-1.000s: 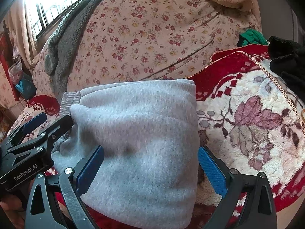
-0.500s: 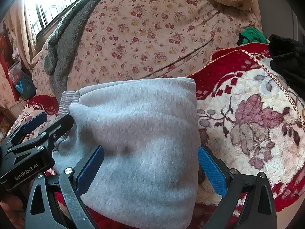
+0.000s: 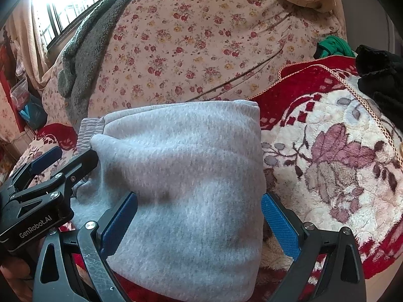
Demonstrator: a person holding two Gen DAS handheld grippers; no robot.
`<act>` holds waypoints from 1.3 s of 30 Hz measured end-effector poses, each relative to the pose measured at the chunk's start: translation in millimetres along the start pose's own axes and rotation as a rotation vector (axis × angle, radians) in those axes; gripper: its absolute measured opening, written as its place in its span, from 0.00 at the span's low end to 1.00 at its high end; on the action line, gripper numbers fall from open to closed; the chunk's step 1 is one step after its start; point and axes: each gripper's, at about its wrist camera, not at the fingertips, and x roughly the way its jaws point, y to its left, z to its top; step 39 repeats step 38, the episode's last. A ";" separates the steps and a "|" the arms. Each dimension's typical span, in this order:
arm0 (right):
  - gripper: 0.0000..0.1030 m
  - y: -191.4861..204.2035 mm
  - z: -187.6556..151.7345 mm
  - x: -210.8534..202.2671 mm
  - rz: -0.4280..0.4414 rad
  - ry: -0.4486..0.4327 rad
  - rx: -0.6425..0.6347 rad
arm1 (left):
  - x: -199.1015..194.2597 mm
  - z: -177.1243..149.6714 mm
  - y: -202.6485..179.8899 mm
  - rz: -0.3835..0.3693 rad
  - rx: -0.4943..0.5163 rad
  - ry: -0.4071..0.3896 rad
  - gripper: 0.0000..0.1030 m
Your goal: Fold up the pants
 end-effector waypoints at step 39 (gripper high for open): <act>0.98 -4.4 2.7 8.5 -0.017 0.020 0.014 | 4.5 -4.4 2.5 -0.004 0.013 -0.013 0.90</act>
